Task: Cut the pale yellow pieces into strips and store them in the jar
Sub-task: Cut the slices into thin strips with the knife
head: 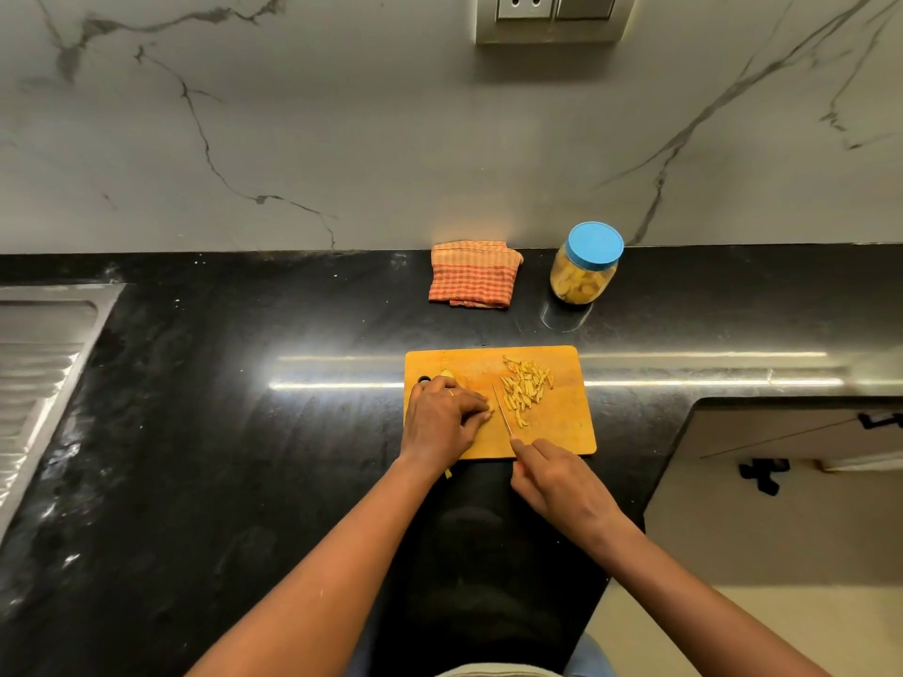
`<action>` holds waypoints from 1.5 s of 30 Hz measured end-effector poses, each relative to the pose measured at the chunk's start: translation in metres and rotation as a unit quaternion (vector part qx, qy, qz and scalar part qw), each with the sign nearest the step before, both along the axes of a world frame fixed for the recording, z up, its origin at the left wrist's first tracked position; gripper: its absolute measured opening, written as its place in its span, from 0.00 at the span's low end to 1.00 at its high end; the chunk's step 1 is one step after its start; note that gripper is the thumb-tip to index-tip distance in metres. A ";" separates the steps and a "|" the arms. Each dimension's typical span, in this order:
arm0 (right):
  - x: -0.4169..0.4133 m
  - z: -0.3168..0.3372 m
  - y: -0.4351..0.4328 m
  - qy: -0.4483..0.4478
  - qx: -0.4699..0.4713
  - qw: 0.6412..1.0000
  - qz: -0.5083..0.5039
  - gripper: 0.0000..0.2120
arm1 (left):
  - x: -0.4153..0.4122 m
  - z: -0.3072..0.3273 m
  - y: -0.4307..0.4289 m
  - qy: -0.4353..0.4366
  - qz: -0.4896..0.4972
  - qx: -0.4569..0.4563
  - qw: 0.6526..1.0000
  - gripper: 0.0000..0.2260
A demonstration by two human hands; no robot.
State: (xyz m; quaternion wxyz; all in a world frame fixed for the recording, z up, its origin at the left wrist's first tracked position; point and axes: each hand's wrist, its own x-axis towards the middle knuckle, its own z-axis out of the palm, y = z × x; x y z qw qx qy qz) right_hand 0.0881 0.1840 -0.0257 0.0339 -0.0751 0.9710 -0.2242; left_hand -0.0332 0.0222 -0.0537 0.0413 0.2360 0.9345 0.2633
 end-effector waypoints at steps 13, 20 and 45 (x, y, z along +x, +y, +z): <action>-0.020 0.005 -0.011 -0.073 0.012 0.997 0.002 0.21 | 0.000 -0.001 -0.004 0.032 -0.022 -0.003 0.999 0.07; -0.024 -0.001 -0.016 -0.073 0.083 0.994 0.003 0.22 | -0.003 -0.004 -0.006 0.036 -0.031 -0.012 0.999 0.08; -0.014 0.003 -0.019 -0.013 -0.006 0.999 -0.033 0.19 | -0.003 0.000 -0.008 0.004 -0.005 0.038 0.999 0.06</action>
